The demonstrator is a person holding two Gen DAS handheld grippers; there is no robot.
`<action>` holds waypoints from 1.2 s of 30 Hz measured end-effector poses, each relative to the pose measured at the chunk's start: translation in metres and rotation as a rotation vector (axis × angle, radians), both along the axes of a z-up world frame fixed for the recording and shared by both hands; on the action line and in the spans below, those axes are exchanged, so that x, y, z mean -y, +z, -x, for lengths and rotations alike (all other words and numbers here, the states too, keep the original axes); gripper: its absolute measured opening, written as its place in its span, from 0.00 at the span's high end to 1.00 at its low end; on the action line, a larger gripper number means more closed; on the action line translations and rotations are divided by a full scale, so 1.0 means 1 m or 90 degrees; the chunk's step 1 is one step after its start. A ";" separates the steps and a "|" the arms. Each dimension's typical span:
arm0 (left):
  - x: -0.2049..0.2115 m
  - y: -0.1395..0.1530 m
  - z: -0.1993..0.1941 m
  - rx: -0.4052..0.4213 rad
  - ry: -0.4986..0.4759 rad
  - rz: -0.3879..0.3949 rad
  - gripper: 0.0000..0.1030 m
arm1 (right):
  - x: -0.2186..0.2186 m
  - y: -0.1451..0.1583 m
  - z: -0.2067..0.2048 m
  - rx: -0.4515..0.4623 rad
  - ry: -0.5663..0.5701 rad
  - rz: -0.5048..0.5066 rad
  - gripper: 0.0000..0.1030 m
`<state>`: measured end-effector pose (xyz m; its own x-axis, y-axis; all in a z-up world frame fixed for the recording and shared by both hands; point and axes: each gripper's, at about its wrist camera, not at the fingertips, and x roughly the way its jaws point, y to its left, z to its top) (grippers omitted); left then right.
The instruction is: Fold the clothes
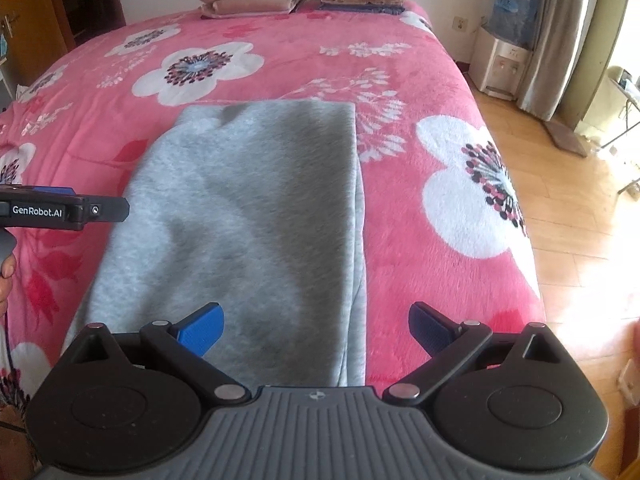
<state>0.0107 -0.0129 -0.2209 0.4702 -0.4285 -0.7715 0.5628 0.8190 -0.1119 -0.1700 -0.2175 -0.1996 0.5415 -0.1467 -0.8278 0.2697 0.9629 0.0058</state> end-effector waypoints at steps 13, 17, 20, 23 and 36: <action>0.008 -0.004 -0.020 0.021 0.000 0.019 0.00 | 0.017 0.006 -0.024 0.085 0.053 0.027 0.01; 0.015 -0.009 -0.031 0.018 -0.006 -0.026 0.00 | 0.046 0.004 -0.039 0.086 -0.006 -0.041 0.01; 0.023 -0.010 -0.036 0.011 -0.006 -0.050 0.00 | 0.069 0.000 -0.050 0.082 -0.044 -0.091 0.01; 0.031 -0.011 -0.039 -0.005 -0.006 -0.071 0.00 | 0.085 -0.005 -0.060 0.076 -0.057 -0.128 0.01; 0.047 -0.010 -0.038 -0.016 -0.005 -0.149 0.00 | 0.024 0.000 -0.103 0.119 0.197 -0.014 0.35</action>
